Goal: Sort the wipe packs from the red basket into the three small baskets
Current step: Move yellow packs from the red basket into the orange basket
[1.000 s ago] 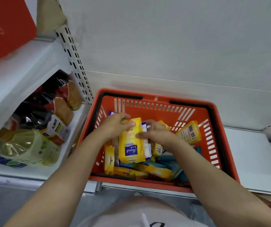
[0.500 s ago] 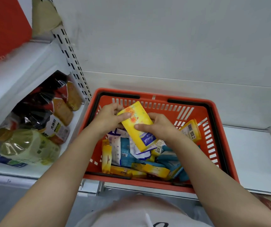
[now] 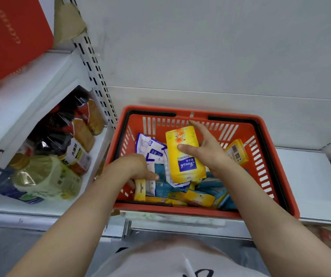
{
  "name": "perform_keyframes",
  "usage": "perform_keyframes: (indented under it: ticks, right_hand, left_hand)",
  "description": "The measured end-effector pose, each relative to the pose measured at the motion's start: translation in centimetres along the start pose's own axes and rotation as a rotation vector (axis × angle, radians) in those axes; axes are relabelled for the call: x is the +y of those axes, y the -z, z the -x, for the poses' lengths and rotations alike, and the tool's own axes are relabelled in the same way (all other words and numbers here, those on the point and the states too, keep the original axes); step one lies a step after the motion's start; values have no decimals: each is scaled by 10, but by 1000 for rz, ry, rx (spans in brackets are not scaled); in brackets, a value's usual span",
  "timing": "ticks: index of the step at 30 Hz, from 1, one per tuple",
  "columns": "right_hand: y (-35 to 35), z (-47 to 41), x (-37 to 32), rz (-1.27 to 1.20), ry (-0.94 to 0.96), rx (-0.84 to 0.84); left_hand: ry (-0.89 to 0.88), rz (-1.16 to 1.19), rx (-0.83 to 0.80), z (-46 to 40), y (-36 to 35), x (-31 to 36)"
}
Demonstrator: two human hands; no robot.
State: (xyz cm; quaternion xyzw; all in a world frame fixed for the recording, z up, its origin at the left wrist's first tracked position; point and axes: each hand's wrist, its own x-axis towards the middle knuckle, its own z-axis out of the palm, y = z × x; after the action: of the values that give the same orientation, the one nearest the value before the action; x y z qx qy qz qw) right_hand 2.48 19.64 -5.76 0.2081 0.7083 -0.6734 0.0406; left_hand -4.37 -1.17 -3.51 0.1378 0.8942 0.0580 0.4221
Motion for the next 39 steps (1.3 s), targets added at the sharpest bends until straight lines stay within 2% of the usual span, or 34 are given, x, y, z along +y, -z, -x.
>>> perform_keyframes:
  ticks: [5,6,8,10,13,16,23,29,31,34,36,39]
  right_hand:
    - [2,21,1,-186,-62,253]
    - [3,26,0,-240,-56,310]
    - [4,38,-6,-335,-23,409]
    - [6,54,-11,-420,18,467]
    - [11,82,-14,-502,91,489]
    - [14,113,-14,-604,136,574]
    - [29,187,0,-798,215,700]
    - [67,274,29,-910,303,855]
    - [85,308,46,-890,308,927]
    - [114,367,79,-945,327,1003]
    - [137,413,105,-1014,379,1039]
    - [166,469,143,-1134,403,1080]
  left_hand:
    - [-187,-32,363,13,10,-3]
    - [-237,76,419,17,13,-6]
    - [-353,448,466,25,22,-14]
    - [-473,745,427,30,27,-20]
    - [-618,966,316,31,23,-20]
    - [-680,1162,137,30,13,-9]
    - [-891,1317,-148,42,-28,40]
    - [-1050,1235,-504,89,-79,102]
    - [-1096,1193,-468,110,-108,136]
    - [-904,1184,-258,134,-162,187]
    - [-829,1157,-230,151,-206,223]
    - [-776,1123,-272,180,-288,281]
